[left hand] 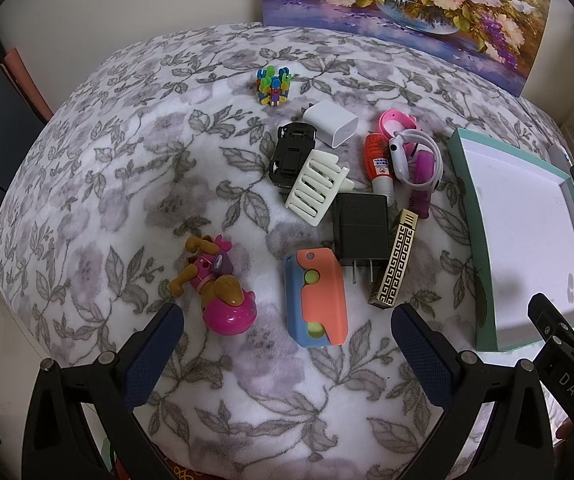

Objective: Organize rigid objects

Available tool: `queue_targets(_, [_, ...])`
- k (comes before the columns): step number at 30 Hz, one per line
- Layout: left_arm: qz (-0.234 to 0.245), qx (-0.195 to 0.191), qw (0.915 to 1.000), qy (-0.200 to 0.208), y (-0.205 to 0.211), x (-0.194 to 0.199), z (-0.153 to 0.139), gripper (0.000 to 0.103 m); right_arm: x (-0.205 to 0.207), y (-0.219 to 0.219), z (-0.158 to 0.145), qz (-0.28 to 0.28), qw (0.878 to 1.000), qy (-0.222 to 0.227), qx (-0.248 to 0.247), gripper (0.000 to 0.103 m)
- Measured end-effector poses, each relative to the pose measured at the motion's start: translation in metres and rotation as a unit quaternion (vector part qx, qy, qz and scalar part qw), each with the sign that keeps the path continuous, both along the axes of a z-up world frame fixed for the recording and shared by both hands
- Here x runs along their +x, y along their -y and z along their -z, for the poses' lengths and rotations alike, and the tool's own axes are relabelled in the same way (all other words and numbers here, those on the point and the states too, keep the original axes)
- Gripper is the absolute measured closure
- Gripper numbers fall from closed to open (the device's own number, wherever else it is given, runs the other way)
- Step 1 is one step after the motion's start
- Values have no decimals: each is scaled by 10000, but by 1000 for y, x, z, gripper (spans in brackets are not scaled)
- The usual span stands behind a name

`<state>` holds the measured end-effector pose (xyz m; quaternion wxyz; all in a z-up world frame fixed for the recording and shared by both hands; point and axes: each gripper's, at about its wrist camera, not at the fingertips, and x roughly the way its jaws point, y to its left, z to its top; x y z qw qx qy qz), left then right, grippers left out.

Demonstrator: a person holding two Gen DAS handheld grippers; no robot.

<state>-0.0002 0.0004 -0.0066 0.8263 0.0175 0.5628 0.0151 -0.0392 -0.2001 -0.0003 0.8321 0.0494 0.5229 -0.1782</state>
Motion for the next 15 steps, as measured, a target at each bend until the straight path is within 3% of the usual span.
queue_targets(10, [-9,-18,10000,2,-1,0,0,0,1,-1,0,-5,10000,-1,-2,0])
queue_targets(15, [-457,-183,9987,127,-26,1,-2,0,2,-7,-5,-136,9997,141,134,0])
